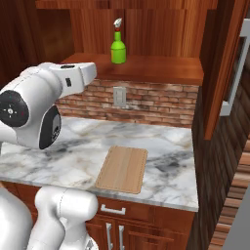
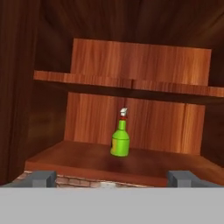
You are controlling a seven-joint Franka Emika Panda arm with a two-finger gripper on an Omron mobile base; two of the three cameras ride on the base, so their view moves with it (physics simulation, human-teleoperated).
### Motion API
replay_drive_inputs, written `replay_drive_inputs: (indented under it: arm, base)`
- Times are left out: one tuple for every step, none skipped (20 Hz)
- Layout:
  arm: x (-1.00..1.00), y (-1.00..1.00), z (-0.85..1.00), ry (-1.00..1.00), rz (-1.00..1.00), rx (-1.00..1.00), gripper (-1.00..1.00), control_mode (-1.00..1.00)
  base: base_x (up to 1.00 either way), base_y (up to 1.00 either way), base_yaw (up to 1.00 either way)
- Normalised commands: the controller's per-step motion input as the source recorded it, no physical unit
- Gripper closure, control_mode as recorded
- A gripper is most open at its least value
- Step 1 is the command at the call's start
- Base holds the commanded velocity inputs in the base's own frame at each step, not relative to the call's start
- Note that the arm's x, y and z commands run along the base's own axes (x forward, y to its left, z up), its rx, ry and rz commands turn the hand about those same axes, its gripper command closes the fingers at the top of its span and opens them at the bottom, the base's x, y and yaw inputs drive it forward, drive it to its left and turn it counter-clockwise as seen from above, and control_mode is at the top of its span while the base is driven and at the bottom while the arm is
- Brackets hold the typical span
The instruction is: Grab the spray bottle from the cabinet, then place it next to the cutting board for sanitizing. Then grab the dish brush from the countertop next to the sink and place it next to the cutting board.
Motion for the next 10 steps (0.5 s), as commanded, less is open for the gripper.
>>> replay_drive_inputs:
  arm:
    - [0.38, -0.09, 0.00, 0.03, 0.00, 0.00, -1.00, -1.00]
    - [0.52, 0.00, 0.00, 0.03, 0.00, 0.00, -1.00, -1.00]
    - [0.66, 0.00, 0.00, 0.06, 0.02, 0.00, -1.00, -1.00]
    - [0.81, 0.00, 0.00, 0.15, 0.02, 0.00, -1.00, -1.00]
    - [0.75, 0.00, 0.00, 0.12, 0.02, 0.00, -1.00, -1.00]
    - [0.59, 0.00, 0.00, 0.00, 0.00, 0.00, -1.00, -1.00]
    - [0.61, 0.00, 0.00, 0.00, 0.00, 0.00, -1.00, -1.00]
    - [0.52, 0.00, 0.00, 0.00, 0.00, 0.00, -1.00, -1.00]
    - [0.57, 0.00, 0.00, 0.00, 0.00, 0.00, -1.00, -1.00]
    - [0.53, 0.00, 0.00, 0.00, 0.00, 0.00, -1.00, -1.00]
  base:
    - [0.00, 0.00, 0.00]
    - [0.00, 0.00, 0.00]
    - [0.00, 0.00, 0.00]
    - [0.00, 0.00, 0.00]
    - [0.00, 0.00, 0.00]
    - [0.00, 0.00, 0.00]
    - [0.00, 0.00, 0.00]
    - [0.00, 0.00, 0.00]
    - [0.00, 0.00, 0.00]
    - [0.00, 0.00, 0.00]
